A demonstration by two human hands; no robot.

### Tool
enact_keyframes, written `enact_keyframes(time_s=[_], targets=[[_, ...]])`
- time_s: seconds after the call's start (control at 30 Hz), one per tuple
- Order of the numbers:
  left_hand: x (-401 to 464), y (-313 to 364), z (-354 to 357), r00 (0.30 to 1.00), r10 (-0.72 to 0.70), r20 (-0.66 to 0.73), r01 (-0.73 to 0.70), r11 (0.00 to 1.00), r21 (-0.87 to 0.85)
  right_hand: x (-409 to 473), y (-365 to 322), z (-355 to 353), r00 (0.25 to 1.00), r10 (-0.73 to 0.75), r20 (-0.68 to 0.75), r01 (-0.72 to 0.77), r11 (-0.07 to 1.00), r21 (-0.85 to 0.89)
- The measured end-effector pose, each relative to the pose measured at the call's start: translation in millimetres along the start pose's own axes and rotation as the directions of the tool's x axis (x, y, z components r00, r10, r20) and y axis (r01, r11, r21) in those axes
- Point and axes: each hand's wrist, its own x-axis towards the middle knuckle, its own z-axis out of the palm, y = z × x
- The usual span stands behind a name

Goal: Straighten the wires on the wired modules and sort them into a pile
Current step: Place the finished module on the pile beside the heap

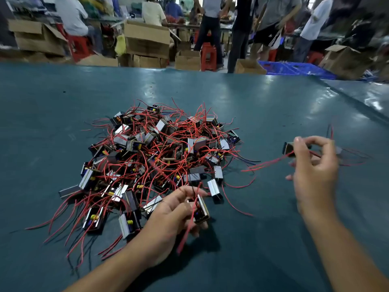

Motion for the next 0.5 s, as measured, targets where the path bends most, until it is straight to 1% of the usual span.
enact_keyframes(time_s=[0.07, 0.17, 0.3, 0.37, 0.4, 0.43, 0.5], targets=[[0.3, 2.1, 0.9, 1.0, -0.002, 0.007, 0.002, 1.0, -0.022, -8.2, -1.1, -2.8, 0.998, 0.024, 0.054, -0.025, 0.999, 0.031], [0.8, 1.0, 1.3, 1.0, -0.001, -0.002, 0.001, 0.999, -0.044, -15.8, -4.1, -4.8, 0.982, 0.01, 0.186, -0.019, 0.999, 0.043], [4.1, -3.0, -0.8, 0.999, -0.028, -0.03, 0.026, 0.997, -0.077, -29.4, 0.2, -7.4, 0.925, -0.011, 0.38, -0.031, 0.994, 0.103], [4.9, -5.4, -2.8, 0.999, -0.026, -0.027, 0.024, 0.997, -0.071, -35.5, 4.5, -7.7, 0.874, -0.022, 0.485, -0.039, 0.993, 0.114], [5.1, -6.3, -3.7, 1.0, -0.016, -0.019, 0.015, 0.998, -0.064, -36.9, 7.0, -8.7, 0.845, -0.04, 0.534, -0.012, 0.996, 0.093], [5.0, -7.0, -4.2, 1.0, -0.006, -0.01, 0.005, 0.998, -0.059, -36.6, 9.6, -10.6, 0.809, -0.064, 0.584, 0.043, 0.998, 0.049], [4.4, -7.7, -4.2, 1.0, 0.008, 0.002, -0.007, 0.998, -0.063, -34.8, 11.5, -15.0, 0.706, -0.094, 0.702, 0.199, 0.978, -0.069]])
